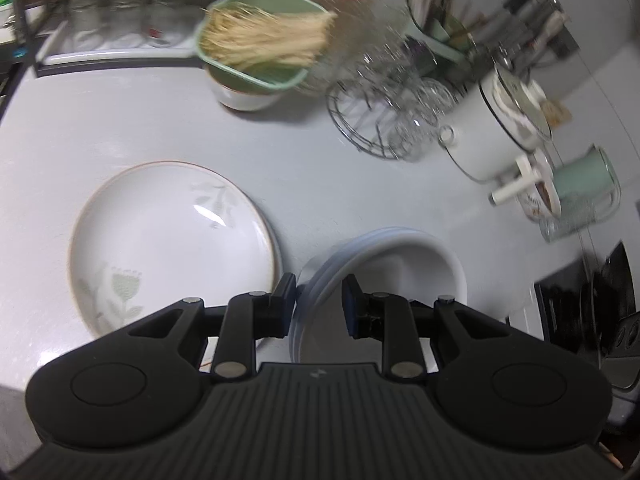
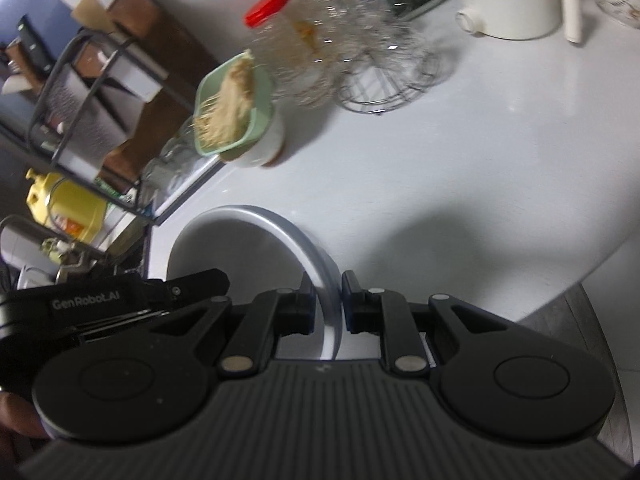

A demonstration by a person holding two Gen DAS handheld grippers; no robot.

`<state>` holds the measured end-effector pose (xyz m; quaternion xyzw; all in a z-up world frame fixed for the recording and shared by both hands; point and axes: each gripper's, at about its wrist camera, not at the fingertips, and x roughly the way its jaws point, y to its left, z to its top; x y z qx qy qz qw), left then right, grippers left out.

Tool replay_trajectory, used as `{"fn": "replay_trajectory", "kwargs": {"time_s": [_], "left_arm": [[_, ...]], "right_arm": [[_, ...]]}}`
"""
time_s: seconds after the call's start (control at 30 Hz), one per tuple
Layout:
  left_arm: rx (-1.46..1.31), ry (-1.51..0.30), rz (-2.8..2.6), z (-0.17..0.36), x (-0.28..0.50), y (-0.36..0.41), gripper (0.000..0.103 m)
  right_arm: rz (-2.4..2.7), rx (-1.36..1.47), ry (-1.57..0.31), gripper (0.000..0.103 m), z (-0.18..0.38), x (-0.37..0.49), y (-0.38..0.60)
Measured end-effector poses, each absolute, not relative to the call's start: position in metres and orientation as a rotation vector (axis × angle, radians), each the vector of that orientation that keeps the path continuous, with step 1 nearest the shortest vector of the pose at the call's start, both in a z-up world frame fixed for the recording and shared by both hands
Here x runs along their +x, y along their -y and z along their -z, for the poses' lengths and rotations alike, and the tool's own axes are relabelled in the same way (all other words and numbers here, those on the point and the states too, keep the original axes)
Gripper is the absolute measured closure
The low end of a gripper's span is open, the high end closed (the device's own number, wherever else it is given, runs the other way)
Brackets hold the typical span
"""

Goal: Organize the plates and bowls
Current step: 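Carry the nested white bowls onto the leaf-pattern plate stack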

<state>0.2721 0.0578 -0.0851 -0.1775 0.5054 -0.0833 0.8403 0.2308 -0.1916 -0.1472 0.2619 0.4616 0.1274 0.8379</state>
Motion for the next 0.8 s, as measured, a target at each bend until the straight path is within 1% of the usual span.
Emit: {"fn": "replay_trajectory", "kwargs": {"time_s": [0.37, 0.8], "left_arm": [[-0.440, -1.033, 0.027, 0.074, 0.253, -0.097, 0.074], [-0.425, -1.134, -0.011, 0.107, 0.277, -0.139, 0.074]], "right_arm": [[-0.418, 0.497, -1.002, 0.085, 0.135, 0.245, 0.153], [-0.441, 0.469, -1.056, 0.085, 0.157, 0.268, 0.105]]}}
